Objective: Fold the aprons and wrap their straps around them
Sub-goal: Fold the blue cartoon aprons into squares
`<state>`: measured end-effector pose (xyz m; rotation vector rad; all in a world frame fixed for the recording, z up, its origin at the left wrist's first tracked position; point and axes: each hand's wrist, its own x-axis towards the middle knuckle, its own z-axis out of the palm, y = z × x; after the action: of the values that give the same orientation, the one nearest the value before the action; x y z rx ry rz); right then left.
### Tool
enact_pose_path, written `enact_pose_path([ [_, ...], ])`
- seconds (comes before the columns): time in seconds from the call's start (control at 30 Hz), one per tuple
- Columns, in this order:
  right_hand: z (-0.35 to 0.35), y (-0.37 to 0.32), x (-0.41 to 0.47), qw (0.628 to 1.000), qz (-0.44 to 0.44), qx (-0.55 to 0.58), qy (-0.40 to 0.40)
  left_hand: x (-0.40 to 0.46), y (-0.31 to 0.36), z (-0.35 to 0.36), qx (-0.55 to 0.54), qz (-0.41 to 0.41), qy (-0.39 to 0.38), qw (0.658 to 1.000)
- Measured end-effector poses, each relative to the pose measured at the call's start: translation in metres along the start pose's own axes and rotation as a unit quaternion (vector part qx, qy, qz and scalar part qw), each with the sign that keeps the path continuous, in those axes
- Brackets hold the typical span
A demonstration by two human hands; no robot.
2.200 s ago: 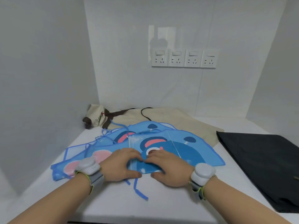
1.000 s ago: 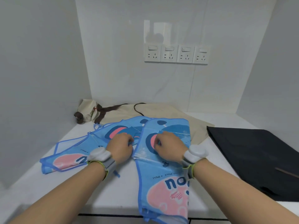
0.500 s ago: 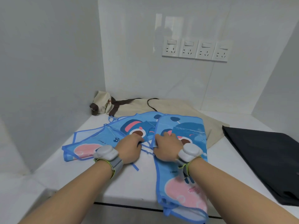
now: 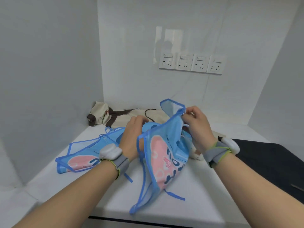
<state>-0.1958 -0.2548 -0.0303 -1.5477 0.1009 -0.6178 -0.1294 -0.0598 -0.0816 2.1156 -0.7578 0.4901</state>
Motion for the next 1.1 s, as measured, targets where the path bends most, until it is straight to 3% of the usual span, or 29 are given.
enact_pose_path([
  [0.17, -0.08, 0.006, -0.021, 0.993, 0.075, 0.055, 0.07, -0.007, 0.036, 0.037, -0.001, 0.057, -0.095, 0.994],
  [0.33, -0.156, 0.027, -0.065, 0.969, 0.235, -0.025, 0.066, -0.023, 0.052, 0.084, 0.057, 0.043, -0.255, 0.964],
  [0.47, -0.203, 0.021, -0.081, 0.954, 0.269, -0.083, 0.098, -0.029, 0.069, 0.113, 0.143, 0.058, -0.339, 0.928],
  [0.6, -0.219, 0.019, -0.066, 0.955, 0.267, -0.011, 0.126, -0.029, 0.07, 0.117, 0.176, 0.054, -0.346, 0.92],
  [0.77, -0.2, 0.041, -0.05, 0.941, 0.228, -0.247, 0.04, -0.041, 0.062, 0.113, 0.226, -0.014, -0.399, 0.888],
  [1.1, -0.156, 0.04, -0.014, 0.917, 0.181, -0.352, -0.051, -0.064, 0.045, 0.07, 0.303, -0.017, -0.366, 0.88],
])
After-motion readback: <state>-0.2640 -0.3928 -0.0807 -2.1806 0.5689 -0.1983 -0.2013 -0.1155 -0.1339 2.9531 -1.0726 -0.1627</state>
